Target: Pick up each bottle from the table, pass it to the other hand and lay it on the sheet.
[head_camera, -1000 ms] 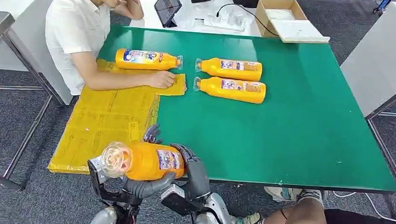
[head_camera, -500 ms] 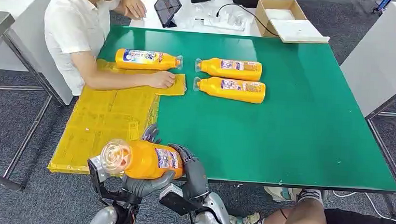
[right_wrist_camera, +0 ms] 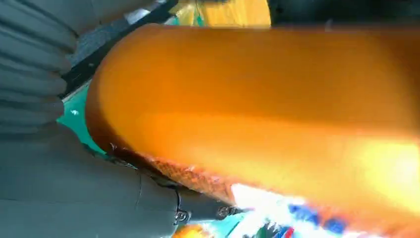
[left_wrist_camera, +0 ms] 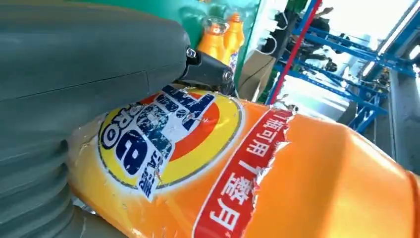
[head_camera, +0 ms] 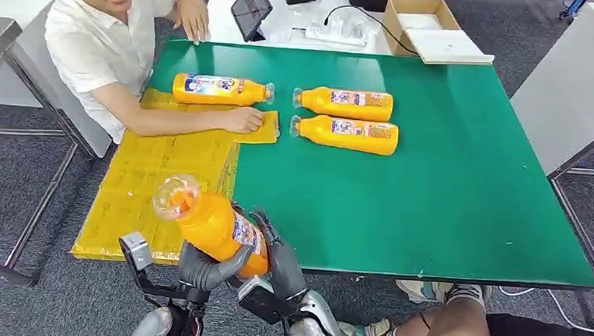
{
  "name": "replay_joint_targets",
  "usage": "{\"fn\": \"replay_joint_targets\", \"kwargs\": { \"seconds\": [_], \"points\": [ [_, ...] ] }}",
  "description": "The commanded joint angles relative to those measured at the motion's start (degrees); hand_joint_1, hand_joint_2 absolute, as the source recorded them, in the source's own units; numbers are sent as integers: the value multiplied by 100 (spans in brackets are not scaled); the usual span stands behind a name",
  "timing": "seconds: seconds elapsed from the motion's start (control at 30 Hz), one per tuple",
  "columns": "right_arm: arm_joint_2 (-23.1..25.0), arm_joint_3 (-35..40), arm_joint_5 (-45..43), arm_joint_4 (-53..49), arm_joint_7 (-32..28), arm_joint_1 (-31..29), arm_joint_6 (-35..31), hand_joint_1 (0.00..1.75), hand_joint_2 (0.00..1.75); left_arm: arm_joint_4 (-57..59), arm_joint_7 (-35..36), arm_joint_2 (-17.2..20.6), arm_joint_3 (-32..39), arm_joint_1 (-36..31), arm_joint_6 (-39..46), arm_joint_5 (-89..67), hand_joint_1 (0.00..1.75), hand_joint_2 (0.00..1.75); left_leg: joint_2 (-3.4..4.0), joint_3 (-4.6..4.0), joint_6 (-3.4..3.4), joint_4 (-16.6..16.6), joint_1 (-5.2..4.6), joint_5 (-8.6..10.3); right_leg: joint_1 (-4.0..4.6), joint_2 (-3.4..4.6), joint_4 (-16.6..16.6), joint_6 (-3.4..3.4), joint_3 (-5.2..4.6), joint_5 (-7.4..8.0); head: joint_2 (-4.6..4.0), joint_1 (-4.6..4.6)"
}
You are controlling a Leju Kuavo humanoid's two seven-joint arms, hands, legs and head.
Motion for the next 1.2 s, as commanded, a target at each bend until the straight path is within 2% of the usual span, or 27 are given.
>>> {"fn": "replay_joint_targets", "kwargs": {
  "seconds": [0.03,0.2,0.27,0.37,0.43,0.73,0.8,0.87,0.93,1.03,1.2],
  "points": [
    [-738,-1148,-861,-1825,-51,1789,-189,0,0,184,343,298,558,-314,-481,225,175,175,-41,26,-8,-14,4,-5,5,-42,-13,-9,42,-17,0,0],
    [-566,-1666,-1078,-1431,-167,1695,49,0,0,46,416,350,750,-361,-324,50,175,175,-16,-7,-5,-4,2,-7,2,-16,-4,-8,8,-5,0,0],
    [-537,-1709,-1036,-1421,-207,1654,51,0,0,43,327,415,798,-423,-2,-312,175,175,-15,-8,-6,-3,1,-6,2,-15,-2,-9,5,-5,0,0],
    [-492,-1823,-866,-1615,-187,1708,-79,0,0,190,490,705,898,-670,1010,-1457,175,175,-8,-2,-10,-4,3,-7,5,-11,-2,-13,9,-5,0,0],
    [-484,-1875,-819,-1712,-166,1752,-133,0,0,272,523,885,967,-803,1382,-1974,175,175,-7,-1,-11,-5,3,-4,4,-13,0,-13,7,-4,0,0],
    [-474,-1894,-773,-1772,-129,1790,-142,0,0,281,532,827,991,-792,1359,-2011,175,175,-1,9,-10,-5,6,-8,6,-10,1,-10,17,-8,0,-2],
    [-456,-1961,-662,-1838,-164,1809,-259,0,0,316,571,1019,840,-892,2126,-3229,175,175,7,26,-15,-3,10,-16,10,-8,0,-16,34,-15,0,0],
    [-453,-1994,-617,-1896,-178,1827,-306,0,0,350,627,1101,838,-962,2329,-3668,175,175,4,22,-15,-4,8,-13,9,-10,0,-15,30,-13,0,0],
    [-439,-2060,-427,-2071,-167,1876,-431,0,0,562,889,1230,840,-1213,3021,-5149,175,175,-6,-3,-11,-2,5,-3,5,-14,3,-12,8,-6,0,2],
    [-395,-2073,-262,-2087,-99,1804,-394,0,0,1375,1400,1275,816,-1867,3442,-6764,175,175,-14,-3,-13,-2,5,0,6,-23,5,-14,8,-6,0,2],
    [-359,-1684,-164,-1951,-120,1530,-312,0,0,3564,1776,1131,596,-3287,3315,-7695,175,175,-29,3,-16,-5,8,11,10,-40,1,-17,18,-2,0,0]
  ]
}}
